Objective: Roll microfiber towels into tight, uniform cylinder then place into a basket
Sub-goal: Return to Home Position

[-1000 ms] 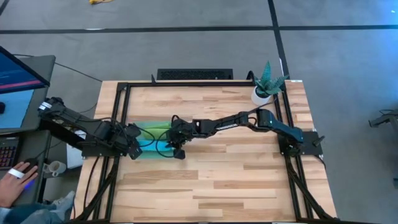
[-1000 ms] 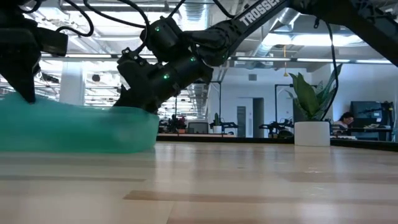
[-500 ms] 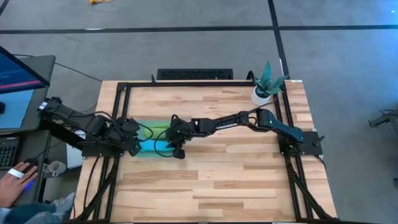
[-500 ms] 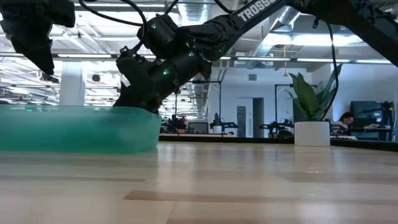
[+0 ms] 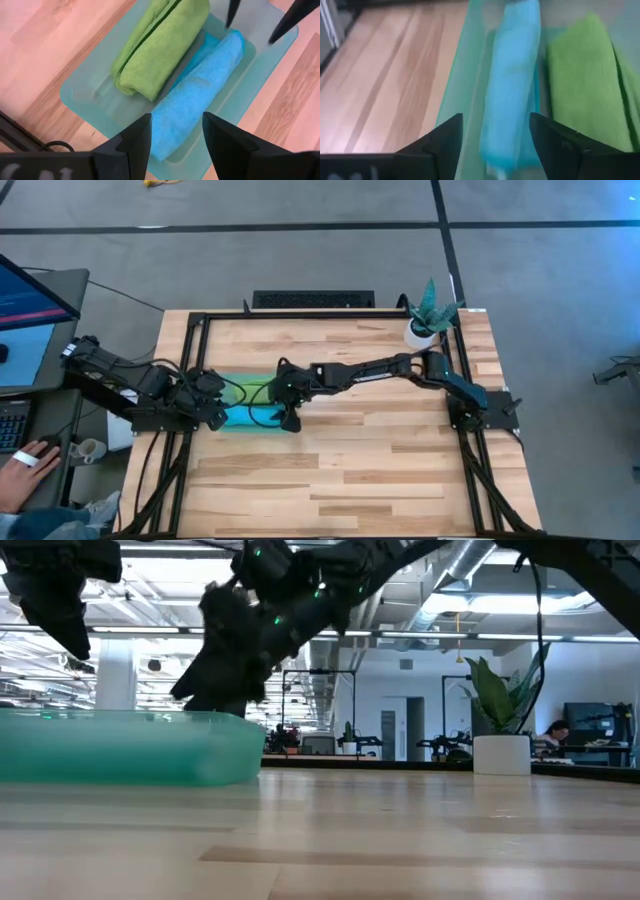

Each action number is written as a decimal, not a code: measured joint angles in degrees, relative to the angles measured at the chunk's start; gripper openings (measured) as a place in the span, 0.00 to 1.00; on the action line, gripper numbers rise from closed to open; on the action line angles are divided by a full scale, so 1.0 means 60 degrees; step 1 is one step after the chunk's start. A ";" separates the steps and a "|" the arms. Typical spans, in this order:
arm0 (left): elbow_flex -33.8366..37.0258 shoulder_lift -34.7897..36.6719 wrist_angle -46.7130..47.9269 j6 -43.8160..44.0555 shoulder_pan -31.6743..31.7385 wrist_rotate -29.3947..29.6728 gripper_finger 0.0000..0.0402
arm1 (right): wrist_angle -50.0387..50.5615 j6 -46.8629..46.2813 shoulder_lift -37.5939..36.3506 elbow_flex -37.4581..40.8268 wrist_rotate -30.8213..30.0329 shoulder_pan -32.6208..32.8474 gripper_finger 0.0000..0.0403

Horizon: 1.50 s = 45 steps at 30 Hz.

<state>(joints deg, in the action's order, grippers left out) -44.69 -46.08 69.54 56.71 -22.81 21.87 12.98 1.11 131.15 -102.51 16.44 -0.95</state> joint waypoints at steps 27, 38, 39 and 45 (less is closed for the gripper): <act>0.2813 0.0129 -0.9425 -0.5279 -0.0685 0.1679 0.03 | -0.0585 -0.0516 -0.9993 0.9475 -0.1329 0.2557 0.58; 0.4423 0.0127 -1.3357 -0.6612 0.0507 0.0038 0.00 | -0.1715 -0.0866 -1.3101 1.1572 -0.3288 0.3409 0.58; 0.4547 0.0127 -1.3644 -0.6654 0.0673 -0.0172 0.00 | -0.1685 -0.0865 -1.3318 1.1692 -0.3416 0.3430 0.58; 0.4889 0.0258 -1.4609 -0.7078 0.1359 -0.1098 0.00 | -0.1682 -0.0868 -1.4457 1.2337 -0.4038 0.3472 0.58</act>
<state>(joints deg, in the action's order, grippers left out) -15.35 -44.53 -18.11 14.24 -14.65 15.29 2.88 -4.10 44.41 -28.49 -7.79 19.88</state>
